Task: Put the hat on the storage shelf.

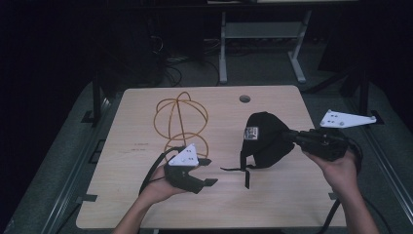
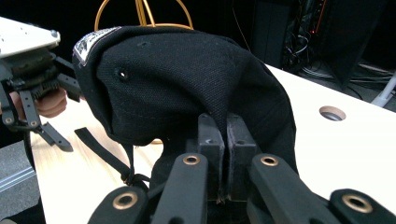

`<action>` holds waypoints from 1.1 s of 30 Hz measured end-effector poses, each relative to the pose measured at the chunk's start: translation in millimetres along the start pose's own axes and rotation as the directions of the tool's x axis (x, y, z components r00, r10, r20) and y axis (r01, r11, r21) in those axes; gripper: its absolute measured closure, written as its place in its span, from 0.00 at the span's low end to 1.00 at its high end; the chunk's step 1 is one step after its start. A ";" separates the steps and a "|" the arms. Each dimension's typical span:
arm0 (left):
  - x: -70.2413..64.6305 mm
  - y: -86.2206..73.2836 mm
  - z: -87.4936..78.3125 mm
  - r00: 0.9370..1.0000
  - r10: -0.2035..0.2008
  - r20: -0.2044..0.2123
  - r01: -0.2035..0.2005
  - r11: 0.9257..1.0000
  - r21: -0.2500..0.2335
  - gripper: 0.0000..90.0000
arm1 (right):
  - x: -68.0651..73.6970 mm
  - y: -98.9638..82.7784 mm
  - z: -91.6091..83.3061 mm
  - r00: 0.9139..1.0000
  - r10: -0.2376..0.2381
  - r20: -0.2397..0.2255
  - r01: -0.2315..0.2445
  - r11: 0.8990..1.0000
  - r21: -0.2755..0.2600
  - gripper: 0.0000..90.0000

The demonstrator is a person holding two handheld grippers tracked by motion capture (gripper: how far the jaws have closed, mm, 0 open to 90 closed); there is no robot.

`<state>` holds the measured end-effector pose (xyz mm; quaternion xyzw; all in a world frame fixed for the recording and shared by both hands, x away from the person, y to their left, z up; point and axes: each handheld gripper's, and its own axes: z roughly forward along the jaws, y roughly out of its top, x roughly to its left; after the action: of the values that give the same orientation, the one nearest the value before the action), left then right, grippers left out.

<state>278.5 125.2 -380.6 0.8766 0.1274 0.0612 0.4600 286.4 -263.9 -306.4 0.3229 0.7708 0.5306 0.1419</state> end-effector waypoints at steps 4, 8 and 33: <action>0.9 -5.5 2.7 1.000 0.002 -0.012 -0.002 1.000 0.008 0.40 | -0.4 4.4 1.0 1.000 0.000 -0.001 0.000 1.000 -0.003 0.97; 0.5 -11.3 7.1 1.000 0.000 -0.011 0.000 0.999 0.034 0.39 | -1.4 12.4 2.8 1.000 -0.002 -0.001 0.002 1.000 0.000 0.97; -4.8 -24.8 11.3 1.000 -0.003 -0.010 0.004 0.999 0.040 0.37 | -2.1 56.9 17.5 1.000 -0.021 -0.015 0.021 1.000 0.001 0.97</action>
<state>272.2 128.5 -407.4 0.8851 0.1322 0.0621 0.4419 317.5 -239.6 -261.9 0.3108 0.7755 0.5310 0.1416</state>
